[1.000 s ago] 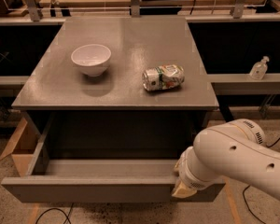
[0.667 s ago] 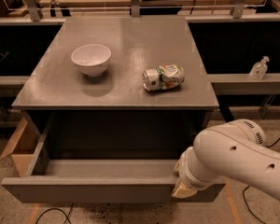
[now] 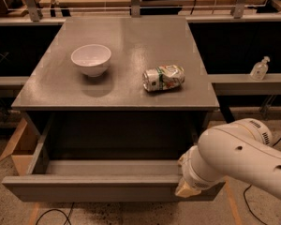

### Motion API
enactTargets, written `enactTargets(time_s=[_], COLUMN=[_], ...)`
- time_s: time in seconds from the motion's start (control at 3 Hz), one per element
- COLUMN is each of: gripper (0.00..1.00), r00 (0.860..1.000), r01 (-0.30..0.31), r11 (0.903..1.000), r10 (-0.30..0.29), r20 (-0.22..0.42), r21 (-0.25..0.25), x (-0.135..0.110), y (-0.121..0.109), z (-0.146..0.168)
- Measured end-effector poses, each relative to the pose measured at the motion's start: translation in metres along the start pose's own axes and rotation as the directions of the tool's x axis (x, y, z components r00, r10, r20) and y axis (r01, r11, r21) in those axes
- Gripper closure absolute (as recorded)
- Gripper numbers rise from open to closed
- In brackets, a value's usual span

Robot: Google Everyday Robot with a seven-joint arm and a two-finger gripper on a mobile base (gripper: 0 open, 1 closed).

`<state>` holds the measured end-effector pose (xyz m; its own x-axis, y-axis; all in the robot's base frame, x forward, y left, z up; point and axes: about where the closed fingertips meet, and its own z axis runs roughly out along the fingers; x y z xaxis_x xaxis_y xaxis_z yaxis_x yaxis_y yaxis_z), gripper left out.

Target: Open top drawer

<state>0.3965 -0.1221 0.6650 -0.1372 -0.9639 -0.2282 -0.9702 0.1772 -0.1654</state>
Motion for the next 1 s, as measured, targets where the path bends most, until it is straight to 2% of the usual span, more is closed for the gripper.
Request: enactTargets(time_s=[0.33, 0.67, 1.0], gripper=[0.00, 0.00, 0.00], r00=[1.000, 0.999, 0.997], r01=[-0.018, -0.042, -0.082], r11=[0.9986, 0.9921, 0.9848], r10=[0.018, 0.042, 0.083], r20=[0.004, 0.001, -0.001], r21=[0.050, 0.118, 0.153], x=[0.008, 0.021, 0.045], y=[-0.011, -0.024, -0.040], z=[-0.024, -0.055, -0.081])
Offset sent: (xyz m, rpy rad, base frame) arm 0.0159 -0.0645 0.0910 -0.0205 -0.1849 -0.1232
